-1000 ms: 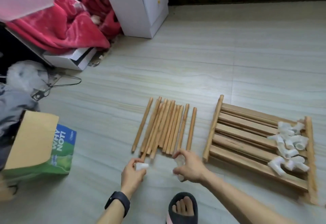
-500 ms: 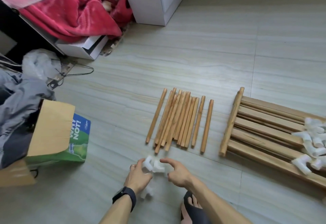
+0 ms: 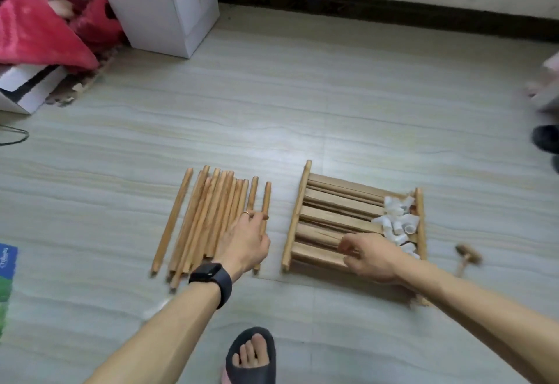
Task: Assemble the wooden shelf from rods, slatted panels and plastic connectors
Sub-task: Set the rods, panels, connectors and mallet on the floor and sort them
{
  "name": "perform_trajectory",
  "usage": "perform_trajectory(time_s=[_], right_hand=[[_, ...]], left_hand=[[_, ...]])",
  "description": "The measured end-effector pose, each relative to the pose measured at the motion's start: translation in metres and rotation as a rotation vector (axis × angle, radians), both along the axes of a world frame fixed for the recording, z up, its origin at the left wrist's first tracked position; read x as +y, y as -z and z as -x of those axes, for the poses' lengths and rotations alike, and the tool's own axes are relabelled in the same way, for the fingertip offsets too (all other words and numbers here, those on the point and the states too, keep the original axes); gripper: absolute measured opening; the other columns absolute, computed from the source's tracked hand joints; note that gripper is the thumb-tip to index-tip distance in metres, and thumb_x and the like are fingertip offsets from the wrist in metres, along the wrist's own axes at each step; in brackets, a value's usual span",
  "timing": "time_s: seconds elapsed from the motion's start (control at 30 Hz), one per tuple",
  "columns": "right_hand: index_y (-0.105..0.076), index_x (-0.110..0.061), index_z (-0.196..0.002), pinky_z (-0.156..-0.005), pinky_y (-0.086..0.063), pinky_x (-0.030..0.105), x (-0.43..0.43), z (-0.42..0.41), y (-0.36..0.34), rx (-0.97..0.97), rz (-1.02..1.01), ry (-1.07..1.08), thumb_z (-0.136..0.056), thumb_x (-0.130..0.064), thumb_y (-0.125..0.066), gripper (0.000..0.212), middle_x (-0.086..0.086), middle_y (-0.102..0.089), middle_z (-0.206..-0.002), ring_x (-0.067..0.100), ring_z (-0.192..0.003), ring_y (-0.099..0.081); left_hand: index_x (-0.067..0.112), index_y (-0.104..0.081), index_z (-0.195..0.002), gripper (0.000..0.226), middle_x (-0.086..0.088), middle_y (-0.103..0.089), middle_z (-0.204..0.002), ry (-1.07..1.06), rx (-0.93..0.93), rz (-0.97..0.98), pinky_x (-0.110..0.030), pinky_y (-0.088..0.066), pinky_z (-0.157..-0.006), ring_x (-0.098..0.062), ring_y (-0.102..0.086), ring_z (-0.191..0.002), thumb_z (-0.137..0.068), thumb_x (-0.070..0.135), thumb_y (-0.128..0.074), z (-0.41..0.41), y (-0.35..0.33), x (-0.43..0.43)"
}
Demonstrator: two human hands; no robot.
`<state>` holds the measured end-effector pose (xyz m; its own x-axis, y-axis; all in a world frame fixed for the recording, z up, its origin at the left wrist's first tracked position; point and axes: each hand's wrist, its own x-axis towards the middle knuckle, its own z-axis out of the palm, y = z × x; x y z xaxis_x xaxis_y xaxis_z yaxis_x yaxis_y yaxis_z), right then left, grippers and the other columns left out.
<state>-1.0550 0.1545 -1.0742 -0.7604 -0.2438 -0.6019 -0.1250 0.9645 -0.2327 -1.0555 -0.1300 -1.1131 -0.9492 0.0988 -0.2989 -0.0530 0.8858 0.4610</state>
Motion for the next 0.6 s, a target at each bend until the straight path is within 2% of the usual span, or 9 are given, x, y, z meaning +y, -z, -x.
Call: perform_trajectory(time_s=[0.07,0.13,0.27,0.37,0.47,0.53,0.6], right_hand=[[-0.054,-0.027,-0.134,-0.097,-0.050,0.036,0.038,-0.008,0.006,0.091,-0.071,0.172,-0.092,-0.044,-0.055,0.044,0.000,-0.060,-0.136,0.022,-0.121,-0.058],[-0.044,-0.028,-0.142,-0.097,-0.049,0.041,0.075,-0.019,0.017,0.155,-0.148,0.367,-0.088,-0.054,-0.057,0.062,0.004,-0.049,-0.145,0.028,-0.128,-0.052],[-0.025,-0.033,-0.154,-0.105,-0.043,0.044,0.111,-0.030,0.050,0.227,-0.119,0.567,-0.073,-0.070,-0.067,0.098,0.005,-0.028,-0.157,0.033,-0.137,-0.039],[-0.013,-0.038,-0.158,-0.112,-0.036,0.043,0.118,-0.031,0.074,0.194,-0.029,0.634,-0.079,-0.057,-0.070,0.100,0.001,-0.012,-0.166,0.035,-0.142,-0.029],[-0.005,-0.045,-0.157,-0.109,-0.037,0.044,0.123,-0.023,0.088,0.242,-0.002,0.581,-0.081,-0.042,-0.066,0.097,-0.003,-0.002,-0.167,0.034,-0.139,-0.026],[0.002,-0.048,-0.155,-0.109,-0.038,0.044,0.127,-0.015,0.092,0.241,-0.015,0.524,-0.077,-0.042,-0.068,0.106,-0.006,0.007,-0.167,0.032,-0.140,-0.026],[0.011,-0.050,-0.154,-0.110,-0.036,0.047,0.131,-0.007,0.093,0.209,-0.023,0.479,-0.076,-0.043,-0.071,0.113,-0.007,0.017,-0.167,0.029,-0.144,-0.023]], left_hand=[[0.028,-0.044,-0.143,0.045,0.000,-0.049,-0.142,0.128,0.024,-0.048,-0.041,-0.051,-0.096,-0.021,-0.052,-0.125,-0.098,0.031,-0.050,0.015,-0.007,0.043],[0.030,-0.042,-0.145,0.047,-0.001,-0.048,-0.142,0.255,0.024,-0.055,-0.043,-0.052,-0.096,-0.023,-0.053,-0.124,-0.098,0.033,-0.050,0.027,-0.008,0.092],[0.028,-0.037,-0.148,0.055,-0.004,-0.042,-0.149,0.440,-0.007,0.010,-0.046,-0.053,-0.095,-0.027,-0.050,-0.128,-0.095,0.033,-0.053,0.037,0.003,0.166],[0.028,-0.028,-0.153,0.069,-0.006,-0.033,-0.156,0.490,-0.051,0.019,-0.045,-0.054,-0.094,-0.029,-0.049,-0.132,-0.092,0.034,-0.061,0.032,0.023,0.203],[0.035,-0.012,-0.155,0.095,-0.010,-0.006,-0.167,0.521,-0.119,0.021,-0.048,-0.054,-0.095,-0.033,-0.048,-0.135,-0.084,0.051,-0.073,0.026,0.043,0.231],[0.039,0.001,-0.157,0.113,-0.009,0.013,-0.168,0.556,-0.148,0.066,-0.049,-0.057,-0.090,-0.035,-0.051,-0.132,-0.078,0.056,-0.079,0.027,0.054,0.243],[0.042,0.008,-0.156,0.122,-0.011,0.020,-0.167,0.587,-0.146,0.107,-0.046,-0.057,-0.086,-0.036,-0.056,-0.127,-0.075,0.055,-0.082,0.033,0.061,0.250]])
